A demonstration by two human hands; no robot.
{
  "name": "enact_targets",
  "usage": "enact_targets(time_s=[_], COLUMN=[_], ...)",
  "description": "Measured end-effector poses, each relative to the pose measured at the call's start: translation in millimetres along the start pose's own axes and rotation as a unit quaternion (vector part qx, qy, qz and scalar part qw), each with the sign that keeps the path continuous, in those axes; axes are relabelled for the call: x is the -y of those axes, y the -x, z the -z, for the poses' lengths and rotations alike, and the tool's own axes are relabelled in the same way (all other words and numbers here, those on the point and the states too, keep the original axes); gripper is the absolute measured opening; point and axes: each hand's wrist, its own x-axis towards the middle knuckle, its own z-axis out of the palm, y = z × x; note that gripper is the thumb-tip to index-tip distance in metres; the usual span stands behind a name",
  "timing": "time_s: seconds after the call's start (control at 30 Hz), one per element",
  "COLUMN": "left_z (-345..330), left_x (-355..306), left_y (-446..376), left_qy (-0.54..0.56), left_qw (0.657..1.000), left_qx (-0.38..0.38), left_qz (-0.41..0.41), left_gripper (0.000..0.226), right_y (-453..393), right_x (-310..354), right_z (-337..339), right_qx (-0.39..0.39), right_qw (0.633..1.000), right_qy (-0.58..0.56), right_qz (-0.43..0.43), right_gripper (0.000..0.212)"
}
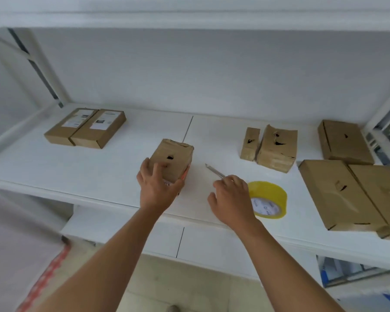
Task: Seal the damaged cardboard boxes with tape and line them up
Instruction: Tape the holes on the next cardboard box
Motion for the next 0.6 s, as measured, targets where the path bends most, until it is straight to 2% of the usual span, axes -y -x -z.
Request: enact_targets(time_s=[0.13, 0.23, 0.33, 0.4, 0.5, 0.6], left_z=[-3, -4, 8, 21, 37, 44], left_x=[1, 5, 14, 24, 43, 49], left_y=[2, -4, -21, -36, -59, -73], left_qy=[0.008, 0.025, 0.018, -0.020, -0.038, -0.035], left_qw=[0.999, 0.996, 0.988, 0.975, 0.961, 0.953], left_qx=[0.030, 0.070, 0.129, 0.169, 0.208, 0.239], left_qz=[-0.010, -0.040, -0.083, -0.143, -0.179, -0.184], left_gripper=[0.060, 0.064, 0.077, 0.068, 0.043, 0.042], right_y=[1, -4, -11, -16, -22, -27], right_x=[5, 21, 35, 43, 52, 63], right_z=[-12, -18, -21, -21, -24, -26], right_qx=[0.069, 0.089, 0.064, 0.027, -0.006, 0.007], right_qw=[0.997, 0.992, 0.979, 0.967, 0.941, 0.918], right_qy=[0.015, -0.073, -0.166, -0.218, -0.293, -0.351], right_qz=[-0.026, -0.061, -0.100, -0.127, -0.171, -0.182], right_gripper=[0.033, 0.038, 0.052, 0.062, 0.068, 0.062])
